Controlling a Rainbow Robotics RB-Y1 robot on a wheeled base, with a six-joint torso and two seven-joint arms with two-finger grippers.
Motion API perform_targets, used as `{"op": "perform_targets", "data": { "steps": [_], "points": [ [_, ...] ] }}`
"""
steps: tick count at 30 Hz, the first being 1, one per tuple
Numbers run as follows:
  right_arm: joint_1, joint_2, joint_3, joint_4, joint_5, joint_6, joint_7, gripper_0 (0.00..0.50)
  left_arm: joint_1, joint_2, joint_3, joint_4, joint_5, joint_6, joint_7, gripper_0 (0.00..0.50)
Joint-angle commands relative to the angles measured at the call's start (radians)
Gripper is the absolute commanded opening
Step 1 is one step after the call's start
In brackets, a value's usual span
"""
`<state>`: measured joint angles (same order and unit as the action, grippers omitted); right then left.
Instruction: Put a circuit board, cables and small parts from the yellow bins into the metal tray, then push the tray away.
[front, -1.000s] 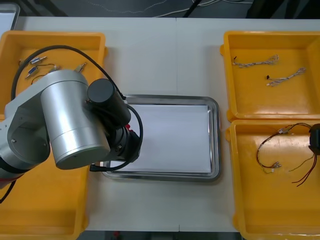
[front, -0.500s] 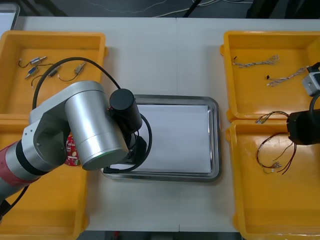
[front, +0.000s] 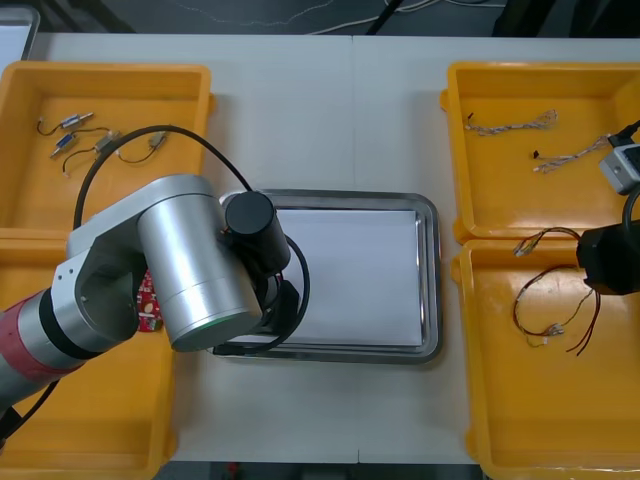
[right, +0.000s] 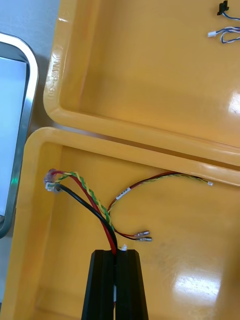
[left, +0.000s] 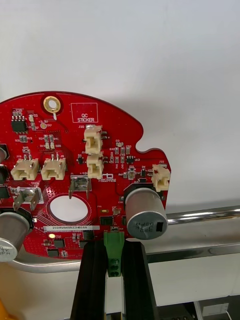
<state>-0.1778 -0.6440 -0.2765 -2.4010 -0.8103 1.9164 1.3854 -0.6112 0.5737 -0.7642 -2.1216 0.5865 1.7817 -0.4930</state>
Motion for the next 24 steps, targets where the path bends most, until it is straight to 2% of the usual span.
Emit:
{"op": "perform_targets", "data": {
  "steps": [1, 11, 24],
  "points": [
    [-0.022, -0.051, 0.017, -0.032, -0.015, 0.003, -0.049, 0.000, 0.027, -0.018, -0.032, -0.008, -0.013, -0.039, -0.062, 0.000],
    [-0.020, -0.055, 0.026, -0.032, -0.015, 0.003, -0.068, 0.000, 0.041, -0.012, -0.066, -0.001, -0.022, -0.059, -0.064, 0.000],
    [-0.022, -0.055, 0.026, -0.033, -0.015, 0.003, -0.069, 0.000, 0.034, -0.032, -0.072, 0.100, -0.051, -0.131, -0.088, 0.000]
  ]
}}
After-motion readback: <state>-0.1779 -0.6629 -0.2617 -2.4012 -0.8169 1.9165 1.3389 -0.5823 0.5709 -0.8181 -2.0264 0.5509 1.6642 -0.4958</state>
